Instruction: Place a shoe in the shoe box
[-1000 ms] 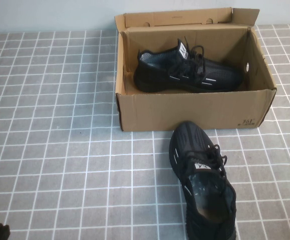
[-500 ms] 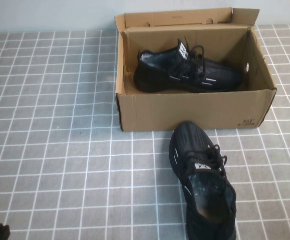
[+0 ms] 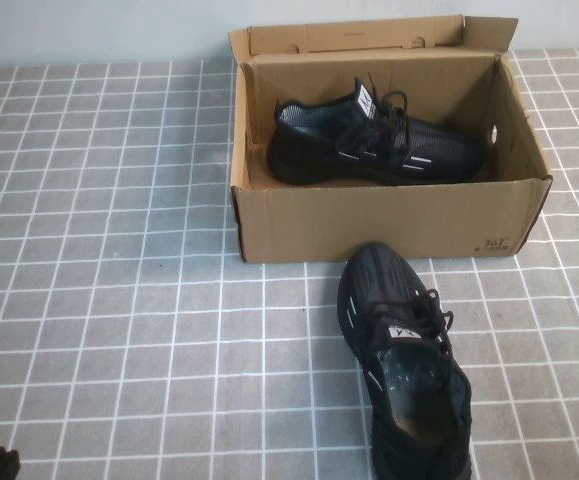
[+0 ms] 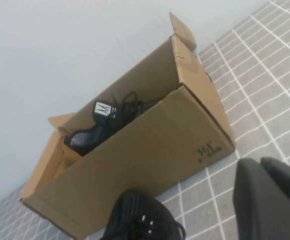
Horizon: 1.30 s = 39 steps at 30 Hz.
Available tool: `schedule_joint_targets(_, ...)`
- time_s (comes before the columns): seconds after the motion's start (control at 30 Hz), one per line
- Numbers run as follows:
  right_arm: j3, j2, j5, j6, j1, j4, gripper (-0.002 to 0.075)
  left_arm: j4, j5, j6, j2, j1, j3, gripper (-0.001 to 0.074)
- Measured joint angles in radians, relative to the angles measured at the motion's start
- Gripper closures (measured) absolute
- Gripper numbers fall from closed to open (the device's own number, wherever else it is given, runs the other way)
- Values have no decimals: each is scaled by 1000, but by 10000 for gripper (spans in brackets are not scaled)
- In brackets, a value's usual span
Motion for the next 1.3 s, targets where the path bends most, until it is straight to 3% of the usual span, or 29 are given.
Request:
schedule_joint_targets(0.83,0,0,36,0,0,39,742,0,0,0,0,0,0,736)
schedule_joint_targets(1.07,-177,19,222,0,0,23,742,0,0,0,0,0,0,736)
schedule_joint_targets(1.3,-530,368,641,0,0,-172,742,0,0,0,0,0,0,736)
